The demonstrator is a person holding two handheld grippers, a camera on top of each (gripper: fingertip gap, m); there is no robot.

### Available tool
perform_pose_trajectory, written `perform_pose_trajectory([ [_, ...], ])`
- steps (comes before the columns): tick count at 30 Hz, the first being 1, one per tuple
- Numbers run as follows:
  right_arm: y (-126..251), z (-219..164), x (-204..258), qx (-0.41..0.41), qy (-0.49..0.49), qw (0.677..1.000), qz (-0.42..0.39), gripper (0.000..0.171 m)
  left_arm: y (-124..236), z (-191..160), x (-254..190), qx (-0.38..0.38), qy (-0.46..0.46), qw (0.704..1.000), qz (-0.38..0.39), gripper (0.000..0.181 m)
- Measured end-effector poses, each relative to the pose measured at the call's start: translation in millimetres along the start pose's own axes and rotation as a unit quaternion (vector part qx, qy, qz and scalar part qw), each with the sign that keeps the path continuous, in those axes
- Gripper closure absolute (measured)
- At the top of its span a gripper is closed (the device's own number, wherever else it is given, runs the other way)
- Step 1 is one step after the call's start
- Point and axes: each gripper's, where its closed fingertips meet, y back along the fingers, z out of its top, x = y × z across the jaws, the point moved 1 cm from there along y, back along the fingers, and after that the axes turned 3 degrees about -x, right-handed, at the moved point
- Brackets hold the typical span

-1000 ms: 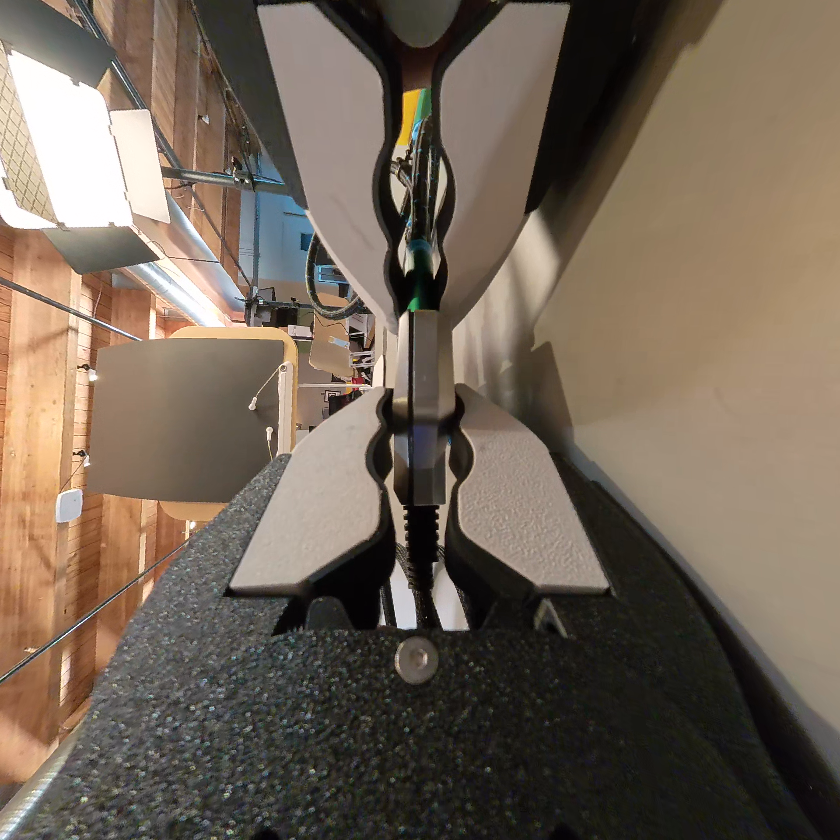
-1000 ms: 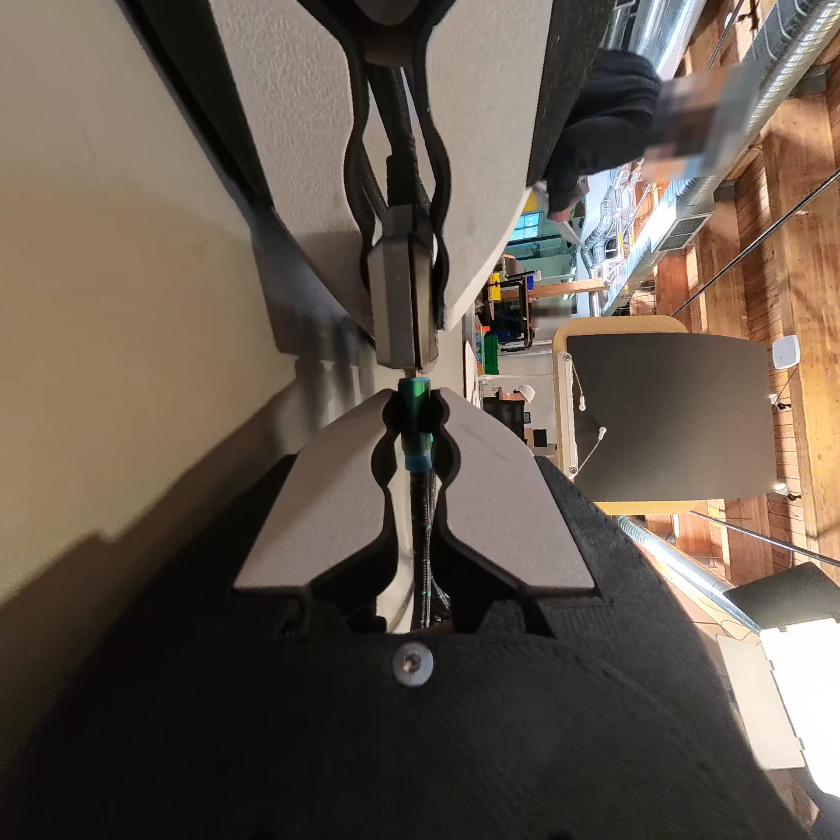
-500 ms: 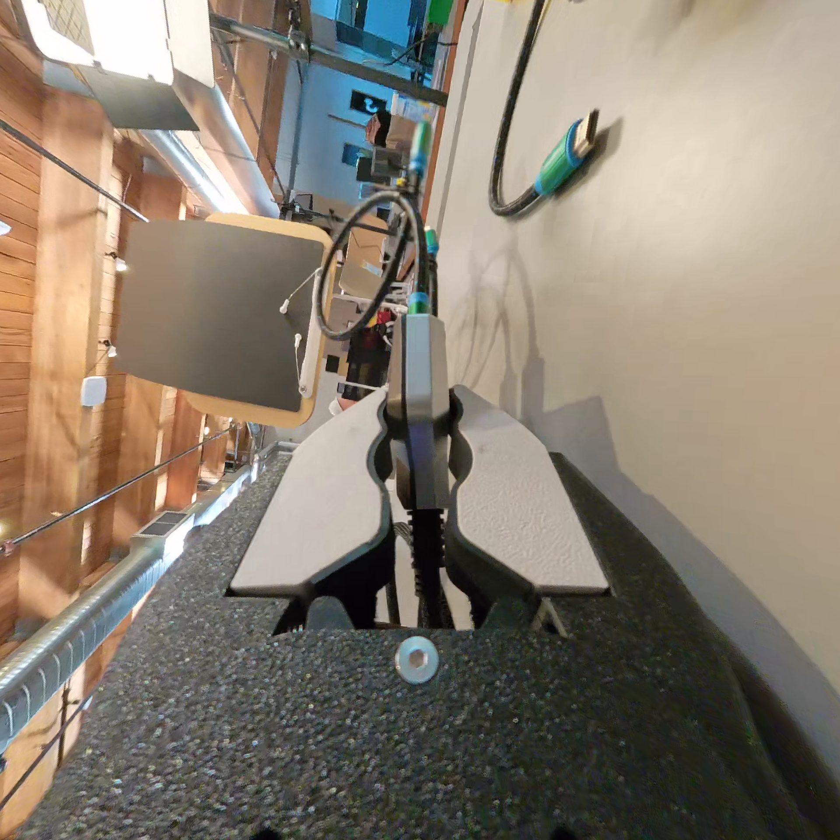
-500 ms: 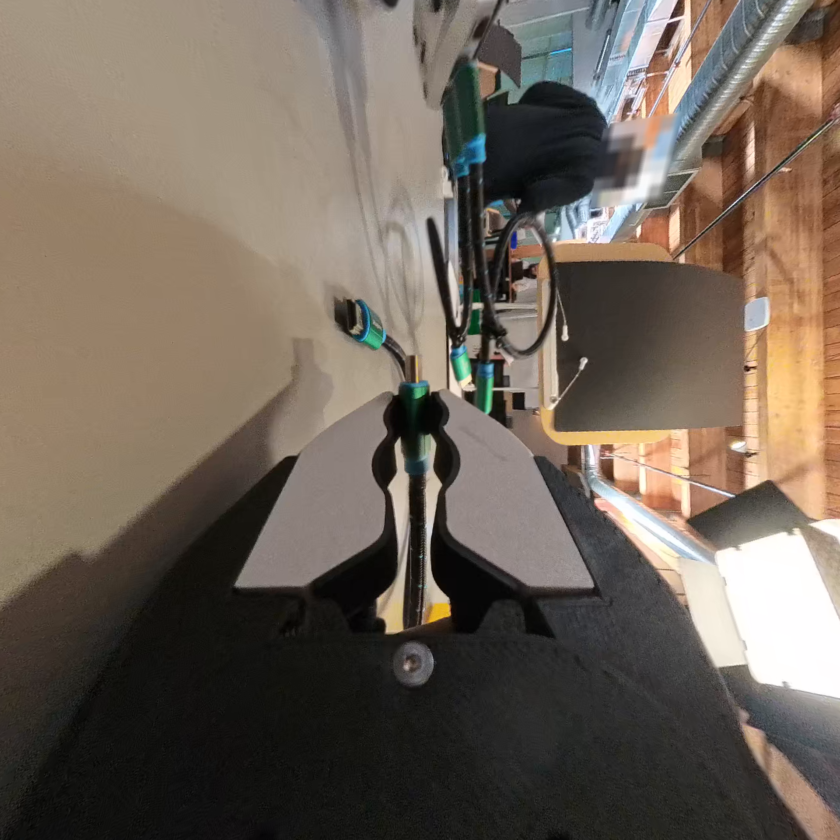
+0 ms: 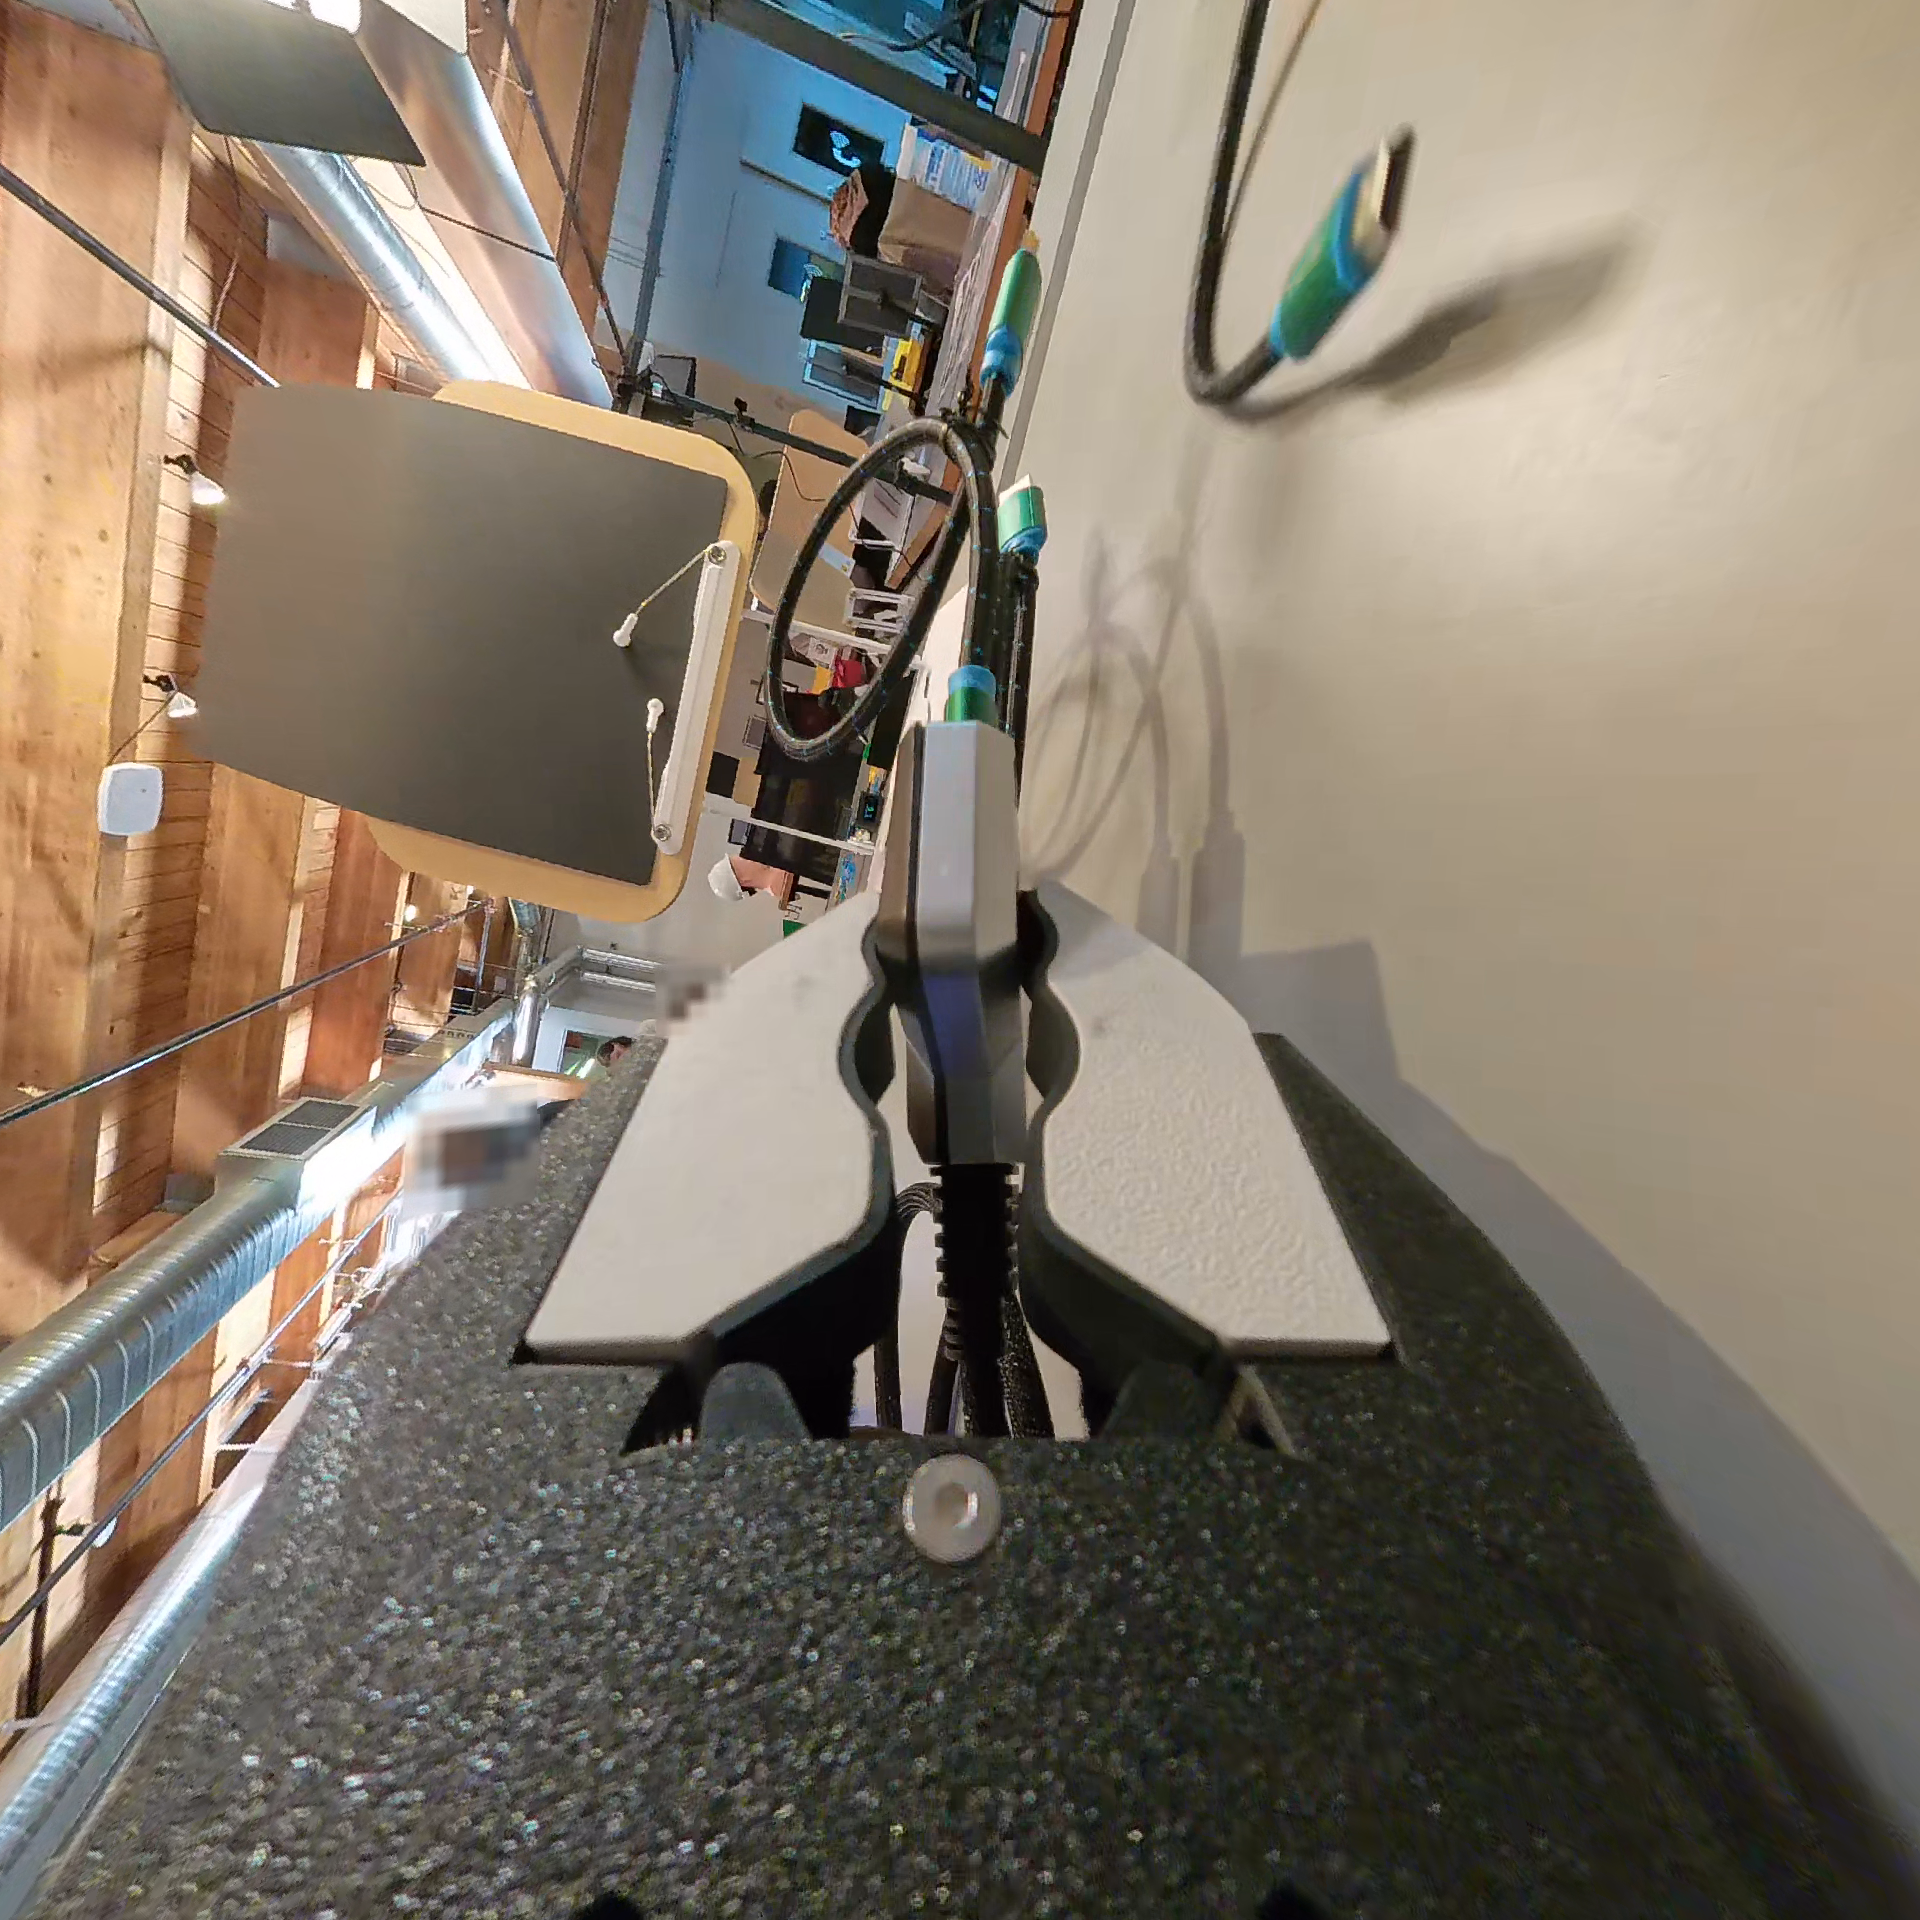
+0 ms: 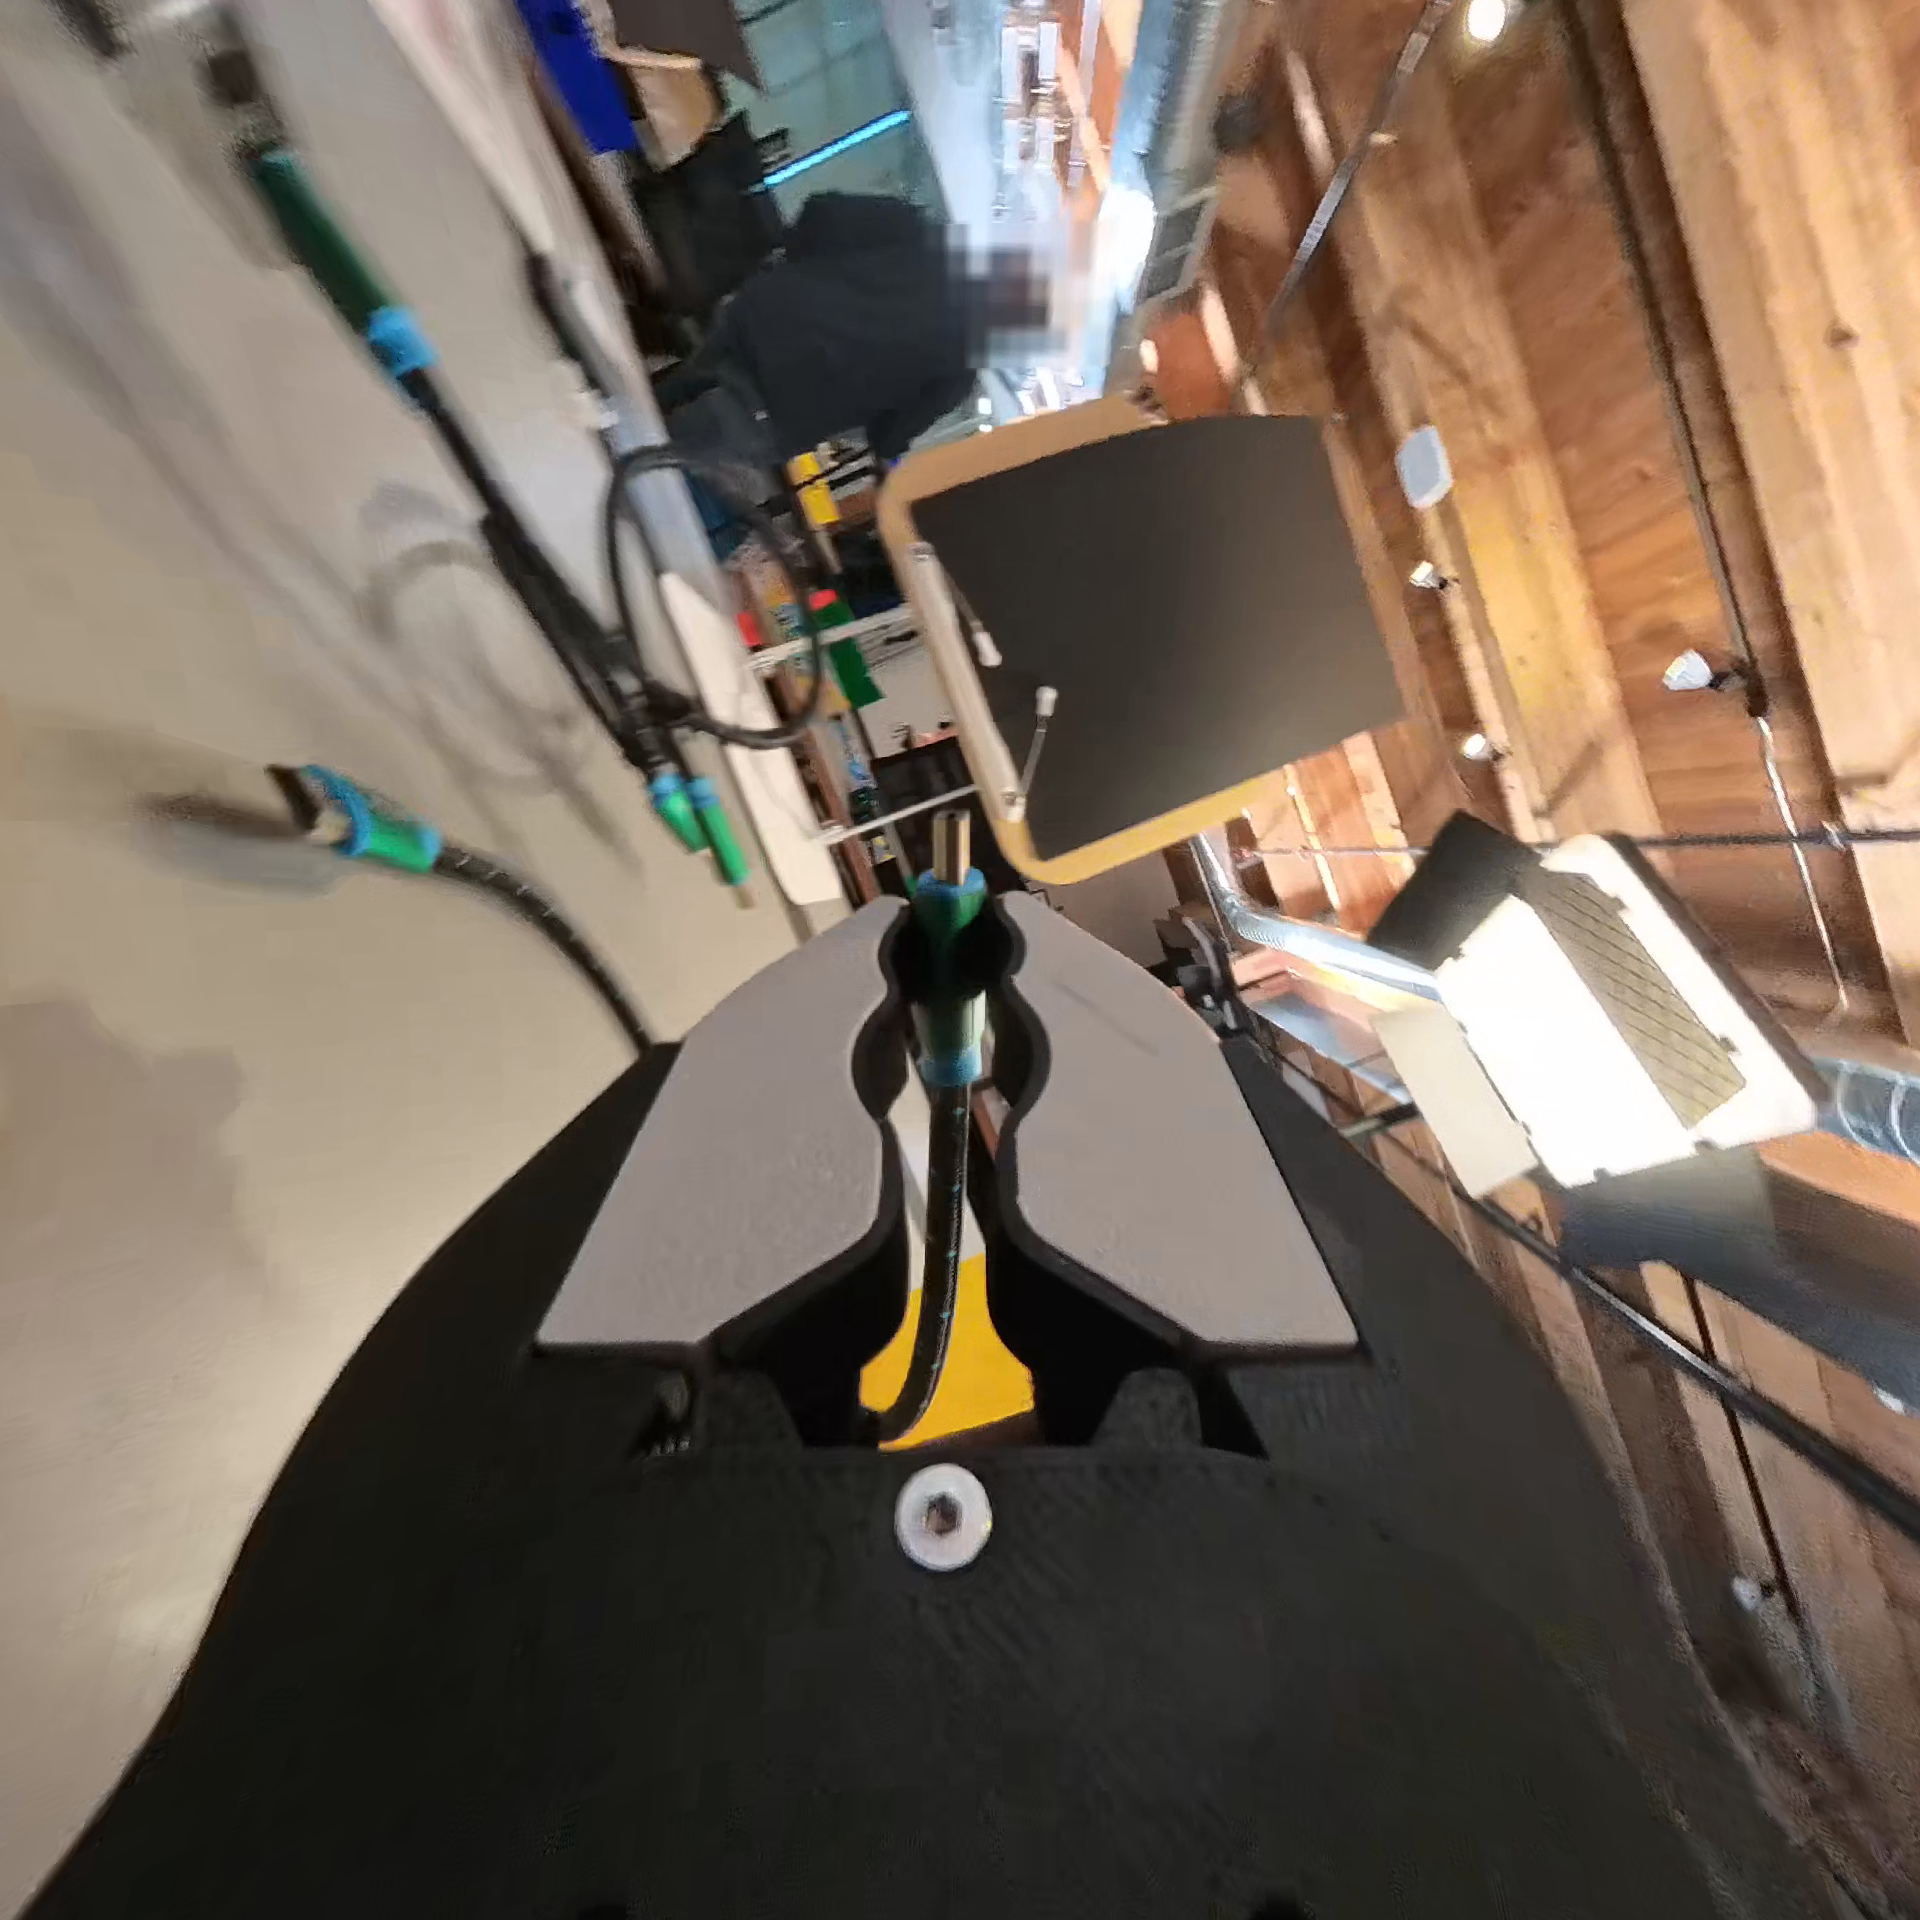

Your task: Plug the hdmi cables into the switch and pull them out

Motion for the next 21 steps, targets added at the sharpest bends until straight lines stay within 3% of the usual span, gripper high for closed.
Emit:
perform_pose_trajectory([
  [8,45,15,-160,-0.009,-0.086,0.984,-0.158,0.159,-2,-3,-2,0.010,0.000,1.000,-0.004,0.160],
  [13,88,-25,-235,0.048,-0.060,0.972,-0.223,0.159,-2,-4,-3,0.013,-0.002,1.000,-0.006,0.160],
  [17,108,-95,-226,0.144,-0.046,0.967,-0.206,0.159,-3,-4,-4,0.014,-0.002,1.000,-0.009,0.160],
  [21,109,-174,-155,0.232,-0.100,0.959,-0.127,0.159,-3,-4,-5,0.015,-0.005,1.000,-0.010,0.160],
])
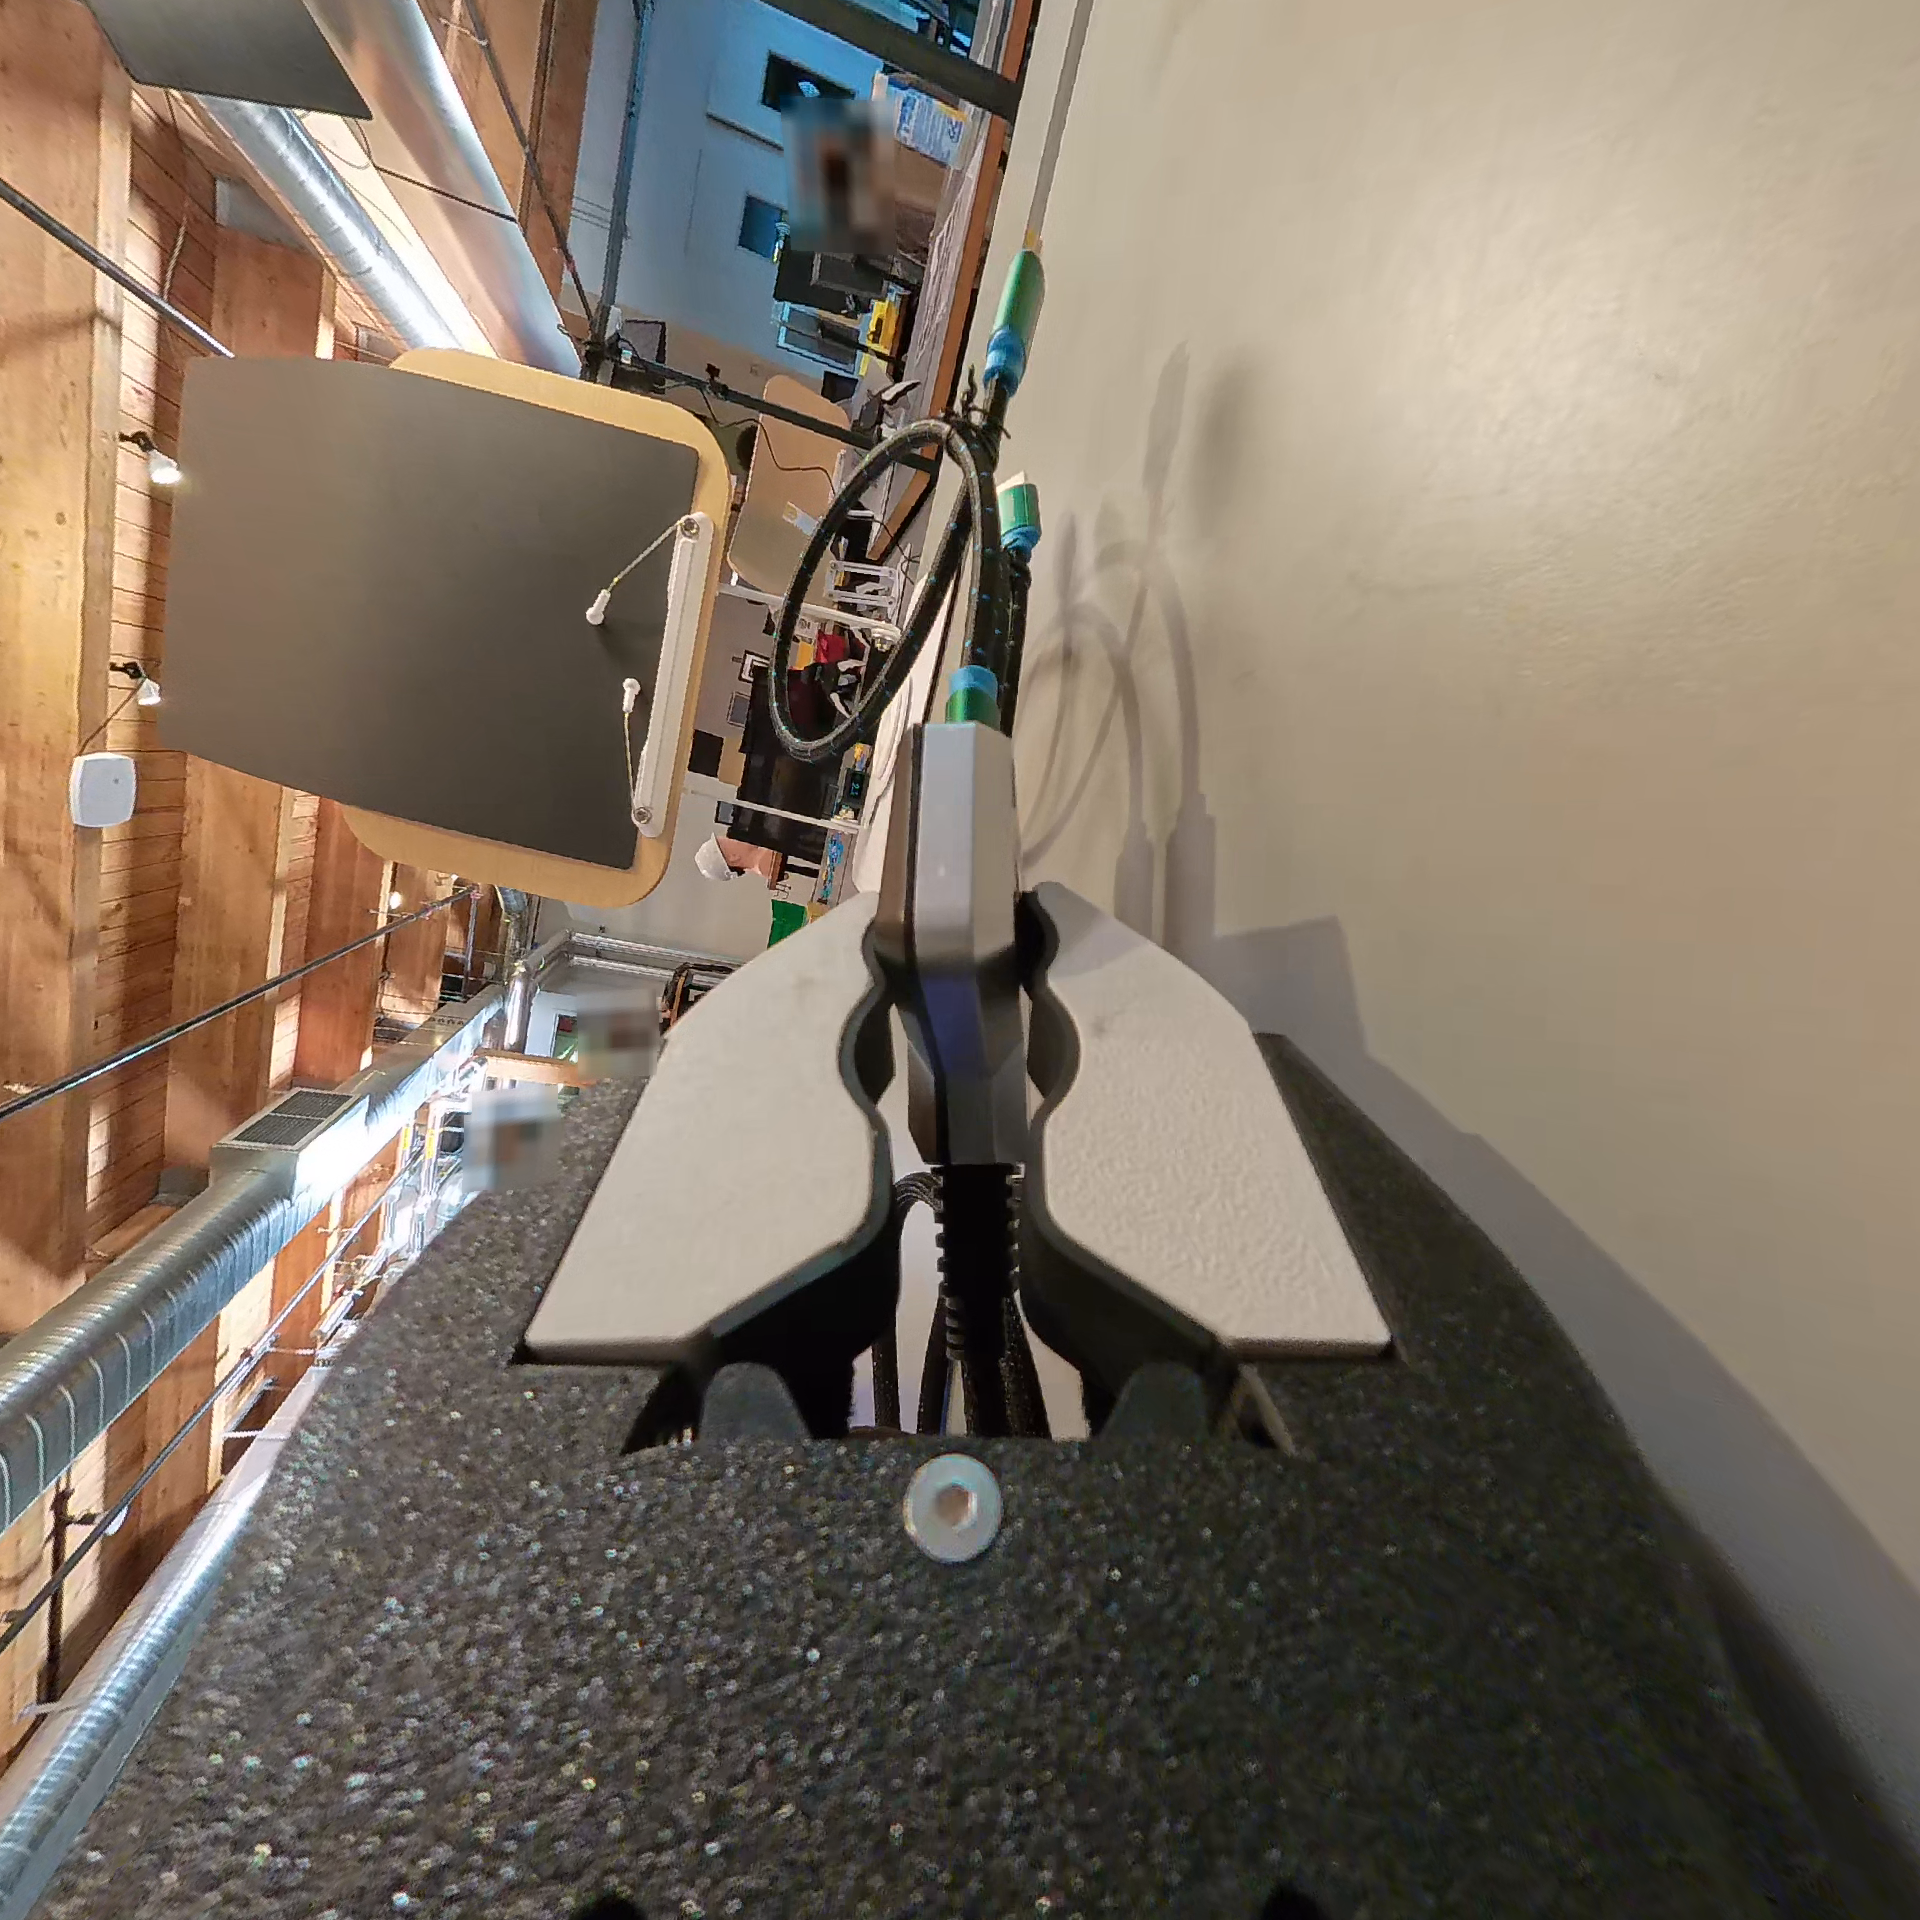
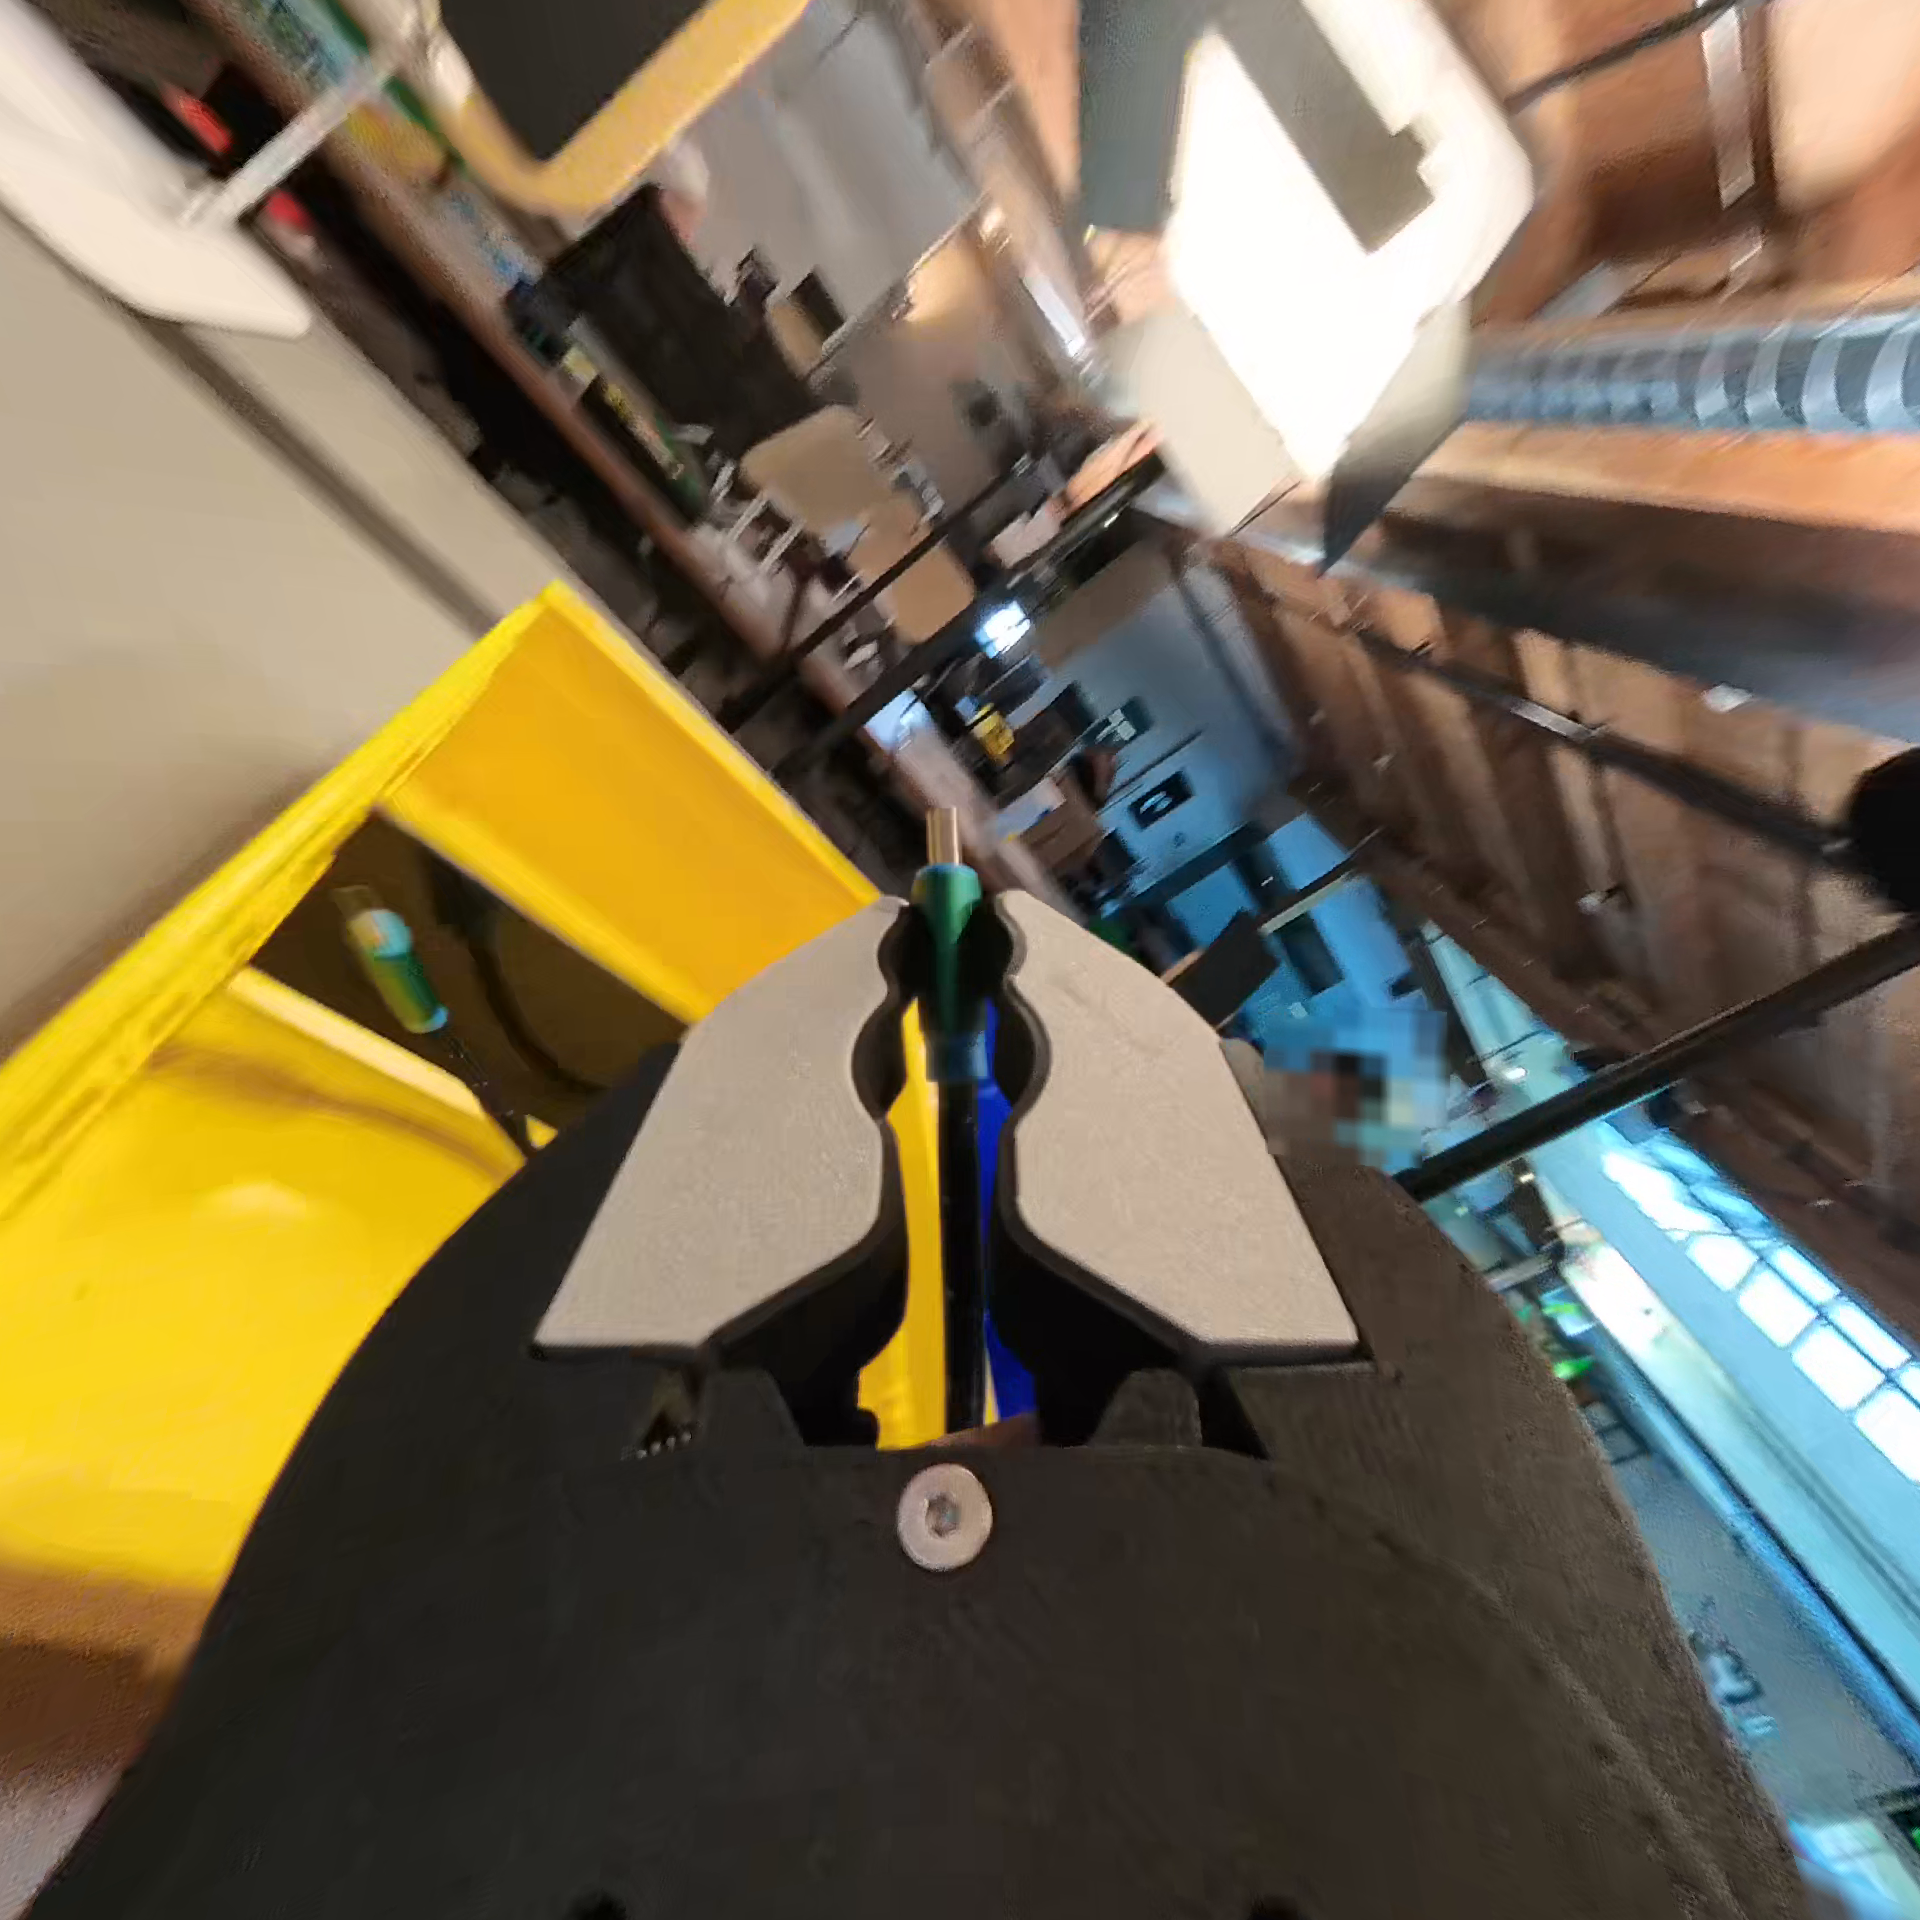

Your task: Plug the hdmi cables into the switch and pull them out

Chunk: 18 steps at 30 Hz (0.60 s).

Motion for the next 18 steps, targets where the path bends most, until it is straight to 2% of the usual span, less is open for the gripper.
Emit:
perform_pose_trajectory([
  [3,-5,-32,42,0.040,-0.023,0.997,0.063,0.158,0,0,-2,0.001,-0.004,1.000,-0.003,0.160],
  [6,-10,-35,67,0.070,-0.051,0.987,0.137,0.157,-1,0,-5,0.004,-0.010,1.000,-0.008,0.160],
  [9,-15,-36,91,0.113,-0.105,0.959,0.238,0.154,-2,0,-6,0.004,-0.012,1.000,-0.010,0.160],
  [12,-21,-36,107,0.142,-0.201,0.915,0.319,0.151,-1,0,-5,0.003,-0.010,1.000,-0.010,0.160],
  [15,-25,-39,126,0.184,-0.315,0.844,0.393,0.148,-1,0,-5,0.002,-0.010,1.000,-0.011,0.160],
  [18,-26,-47,141,0.243,-0.379,0.781,0.432,0.149,0,1,-6,0.001,-0.011,1.000,-0.012,0.160],
])
